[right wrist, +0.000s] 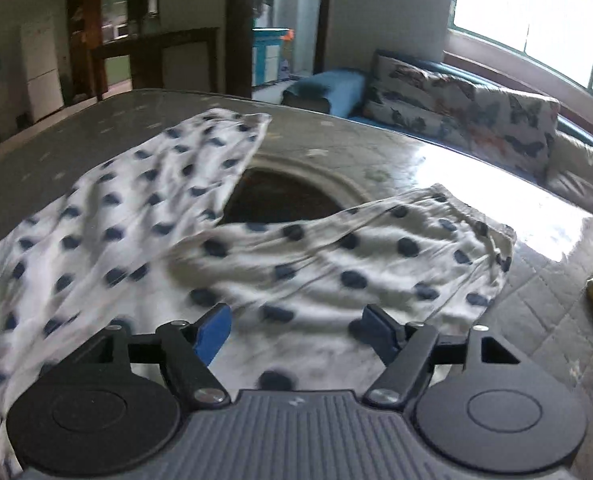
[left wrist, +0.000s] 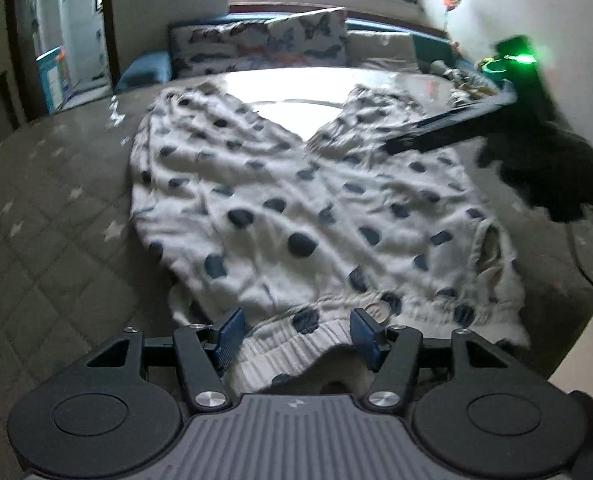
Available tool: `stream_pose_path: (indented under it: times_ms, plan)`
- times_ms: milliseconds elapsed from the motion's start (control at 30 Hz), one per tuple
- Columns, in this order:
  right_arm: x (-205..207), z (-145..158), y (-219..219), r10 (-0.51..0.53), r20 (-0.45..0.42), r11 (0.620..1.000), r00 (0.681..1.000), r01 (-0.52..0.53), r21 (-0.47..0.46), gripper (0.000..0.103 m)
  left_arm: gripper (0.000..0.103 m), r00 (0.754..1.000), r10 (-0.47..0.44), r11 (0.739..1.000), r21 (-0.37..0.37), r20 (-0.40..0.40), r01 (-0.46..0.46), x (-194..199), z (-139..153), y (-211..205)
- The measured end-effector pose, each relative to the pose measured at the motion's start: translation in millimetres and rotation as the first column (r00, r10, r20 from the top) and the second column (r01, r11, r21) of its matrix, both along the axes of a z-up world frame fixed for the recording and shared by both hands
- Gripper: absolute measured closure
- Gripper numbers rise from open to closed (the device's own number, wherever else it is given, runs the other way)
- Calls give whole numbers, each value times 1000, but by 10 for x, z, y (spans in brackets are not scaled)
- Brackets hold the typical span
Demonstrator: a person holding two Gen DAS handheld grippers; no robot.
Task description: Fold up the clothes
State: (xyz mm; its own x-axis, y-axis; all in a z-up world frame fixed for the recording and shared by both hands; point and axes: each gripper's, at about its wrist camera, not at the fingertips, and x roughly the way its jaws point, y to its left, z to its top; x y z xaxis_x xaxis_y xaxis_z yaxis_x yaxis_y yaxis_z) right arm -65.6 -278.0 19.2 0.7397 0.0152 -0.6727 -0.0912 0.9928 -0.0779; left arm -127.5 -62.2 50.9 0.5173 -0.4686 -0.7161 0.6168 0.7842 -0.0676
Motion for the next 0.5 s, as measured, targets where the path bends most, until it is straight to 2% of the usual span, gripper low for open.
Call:
stream_pose_path:
  times_ms: [67, 167, 367, 500]
  plan:
    - [-130, 1, 86, 6, 15, 1000, 1000, -6, -29, 26, 41, 1000, 11, 1000, -10, 1, -11, 61, 11, 12]
    - [-341, 9, 187, 10, 49, 998, 999, -6, -68, 22, 34, 1000, 28, 999, -24, 1, -28, 152, 28, 30]
    - [-538, -50, 192, -28, 59, 998, 998, 31, -53, 20, 34, 998, 61, 997, -54, 2, -61, 335, 61, 65]
    - [-625, -125, 157, -47, 49, 997, 998, 50, -64, 20, 36, 994, 99, 994, -33, -55, -101, 434, -144, 182]
